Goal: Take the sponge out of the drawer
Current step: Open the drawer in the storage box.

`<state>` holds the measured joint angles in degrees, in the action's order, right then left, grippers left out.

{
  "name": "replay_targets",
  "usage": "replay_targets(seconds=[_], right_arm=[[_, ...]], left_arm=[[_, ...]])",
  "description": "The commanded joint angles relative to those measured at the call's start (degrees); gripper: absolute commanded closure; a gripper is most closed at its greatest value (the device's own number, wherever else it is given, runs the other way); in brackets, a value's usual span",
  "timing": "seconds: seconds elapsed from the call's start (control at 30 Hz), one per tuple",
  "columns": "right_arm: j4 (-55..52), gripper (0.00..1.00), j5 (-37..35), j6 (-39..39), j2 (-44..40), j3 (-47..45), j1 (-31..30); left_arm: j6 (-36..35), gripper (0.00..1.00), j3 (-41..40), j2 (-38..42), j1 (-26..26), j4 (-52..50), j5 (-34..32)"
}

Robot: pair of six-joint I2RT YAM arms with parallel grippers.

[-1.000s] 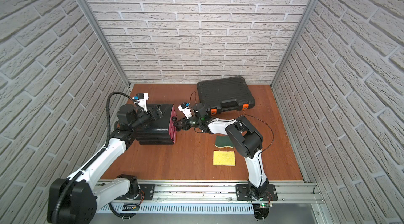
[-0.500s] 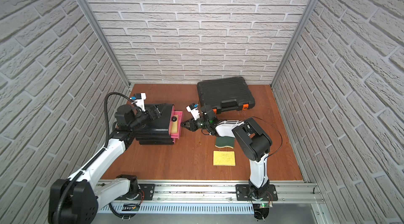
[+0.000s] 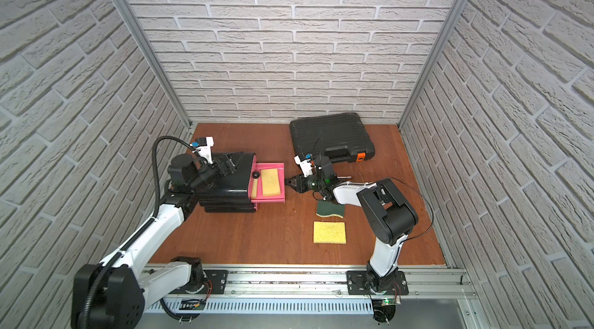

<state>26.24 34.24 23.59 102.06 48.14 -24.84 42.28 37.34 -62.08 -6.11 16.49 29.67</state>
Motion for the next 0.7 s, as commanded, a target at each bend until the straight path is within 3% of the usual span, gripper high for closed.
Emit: replay_targets(seconds=[0.0,0.4,0.67], right_arm=[[0.8,0.90,-1.7,0.0,-2.3,-0.8,0.7],[0.0,0.91,-2.5,-0.3,-3.5,-2.0,1.4],[-2.7,0.77,-3.9,0.5,-5.5,-0.9,1.3]], left_arm=[[1.5,0.02,-3.0,-0.7,0.4,-6.1,-0.1],[1.5,0.02,-3.1,-0.7,0.4,-5.9,-0.1],[1.5,0.02,-3.1,-0.3,0.4,-6.0,0.0]])
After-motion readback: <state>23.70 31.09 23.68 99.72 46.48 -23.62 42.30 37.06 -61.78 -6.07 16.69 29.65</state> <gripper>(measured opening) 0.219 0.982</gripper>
